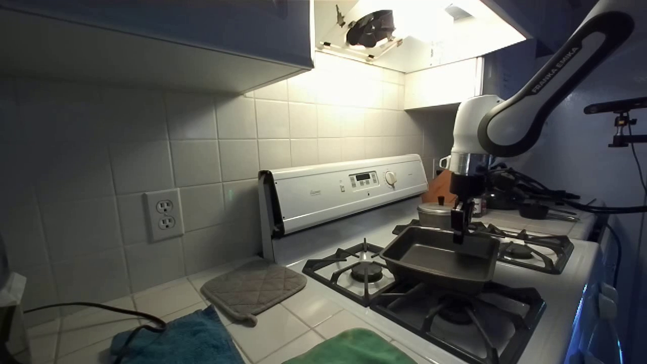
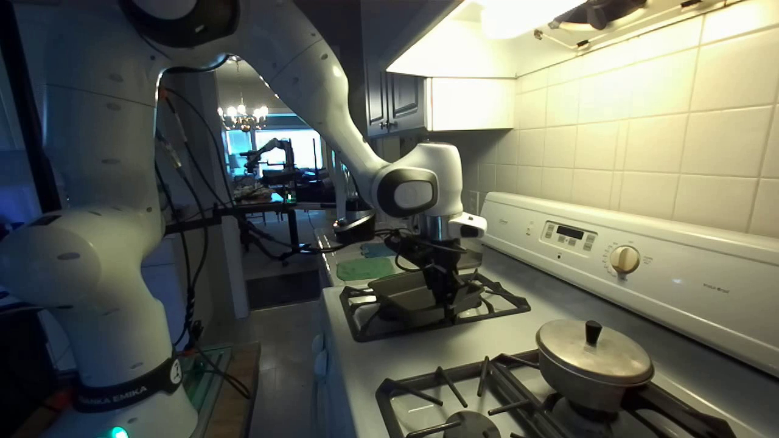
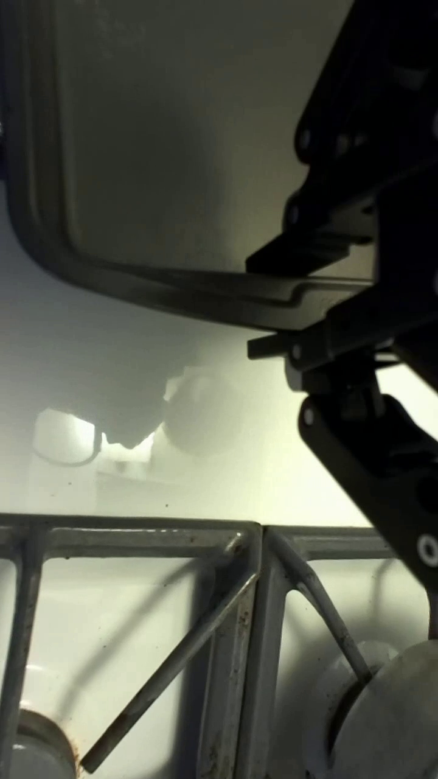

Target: Move the baking pan backwards

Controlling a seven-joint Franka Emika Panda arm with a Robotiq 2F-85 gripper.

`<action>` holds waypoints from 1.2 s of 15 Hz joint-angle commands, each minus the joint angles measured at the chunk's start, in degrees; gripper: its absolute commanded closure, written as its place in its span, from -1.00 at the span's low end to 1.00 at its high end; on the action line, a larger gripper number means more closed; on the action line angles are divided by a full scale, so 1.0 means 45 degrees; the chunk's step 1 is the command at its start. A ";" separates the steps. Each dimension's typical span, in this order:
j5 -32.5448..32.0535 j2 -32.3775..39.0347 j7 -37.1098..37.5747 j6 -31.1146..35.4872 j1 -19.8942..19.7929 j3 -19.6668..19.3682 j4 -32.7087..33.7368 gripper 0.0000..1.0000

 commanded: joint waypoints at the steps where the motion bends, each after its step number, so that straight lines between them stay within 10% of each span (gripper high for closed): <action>1: -0.0301 0.0983 0.0735 -0.0459 0.0149 0.0008 0.1348 0.86; 18: -0.0673 0.3748 0.2600 -0.1606 0.0898 -0.0325 0.5583 0.86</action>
